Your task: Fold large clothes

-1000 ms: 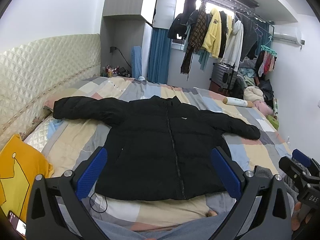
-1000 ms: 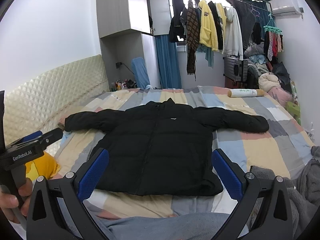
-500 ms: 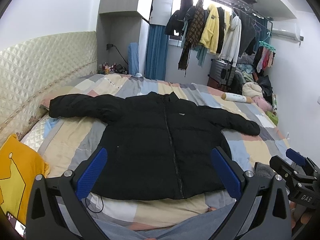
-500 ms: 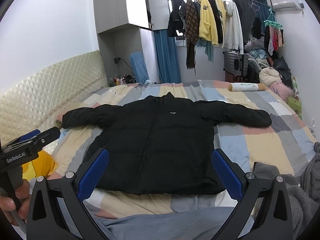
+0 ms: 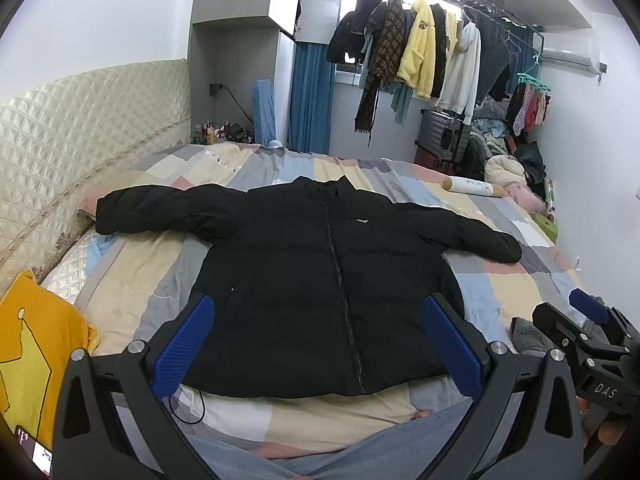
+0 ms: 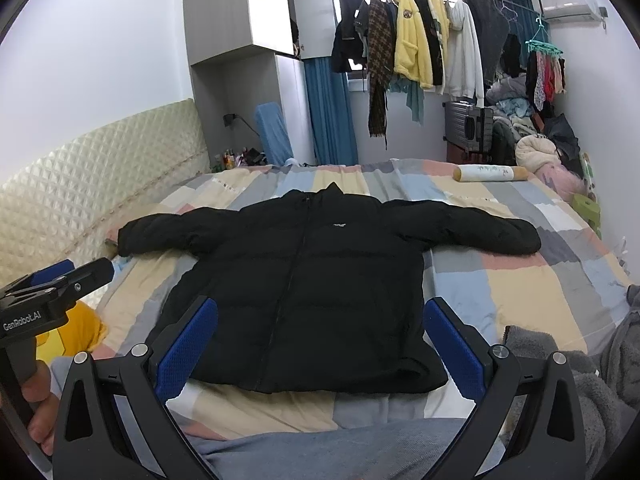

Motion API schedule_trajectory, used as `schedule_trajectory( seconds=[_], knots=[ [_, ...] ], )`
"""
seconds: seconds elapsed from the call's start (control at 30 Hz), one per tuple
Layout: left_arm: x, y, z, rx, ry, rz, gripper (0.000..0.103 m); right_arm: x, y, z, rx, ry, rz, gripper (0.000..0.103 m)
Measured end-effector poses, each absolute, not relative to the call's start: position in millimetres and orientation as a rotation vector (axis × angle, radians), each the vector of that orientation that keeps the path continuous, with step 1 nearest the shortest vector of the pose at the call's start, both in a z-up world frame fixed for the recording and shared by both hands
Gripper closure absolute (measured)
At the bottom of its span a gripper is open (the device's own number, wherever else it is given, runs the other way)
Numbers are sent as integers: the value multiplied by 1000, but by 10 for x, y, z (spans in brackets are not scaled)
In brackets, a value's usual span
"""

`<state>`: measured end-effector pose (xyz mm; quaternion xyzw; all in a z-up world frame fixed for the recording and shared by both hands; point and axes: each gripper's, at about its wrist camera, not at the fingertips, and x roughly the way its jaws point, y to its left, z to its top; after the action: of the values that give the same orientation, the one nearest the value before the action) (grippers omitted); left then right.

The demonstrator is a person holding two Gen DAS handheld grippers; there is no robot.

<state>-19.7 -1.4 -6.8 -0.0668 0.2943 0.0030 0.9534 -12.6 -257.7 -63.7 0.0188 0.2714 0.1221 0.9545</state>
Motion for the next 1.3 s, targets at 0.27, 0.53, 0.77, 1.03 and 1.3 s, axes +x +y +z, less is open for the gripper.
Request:
schedule_trajectory(
  seconds=[0.27, 0.53, 0.77, 1.03, 1.3],
  knots=[
    [-175, -19, -68, -141, 620, 28, 0, -102, -2584, -662, 41, 556, 247, 0],
    [-180, -17, -45, -148, 618, 36, 0, -29, -2577, -721, 32, 569, 265, 0],
    [-26, -12, -32, -99, 638, 48, 0, 137, -2581, -833, 48, 584, 255, 0],
    [379, 34, -104, -77, 648, 18, 0, 444, -2585, -894, 68, 585, 238, 0],
    [867, 243, -245, -108, 602, -18, 0, 802, -2580, -1087, 82, 605, 239, 0]
  ],
)
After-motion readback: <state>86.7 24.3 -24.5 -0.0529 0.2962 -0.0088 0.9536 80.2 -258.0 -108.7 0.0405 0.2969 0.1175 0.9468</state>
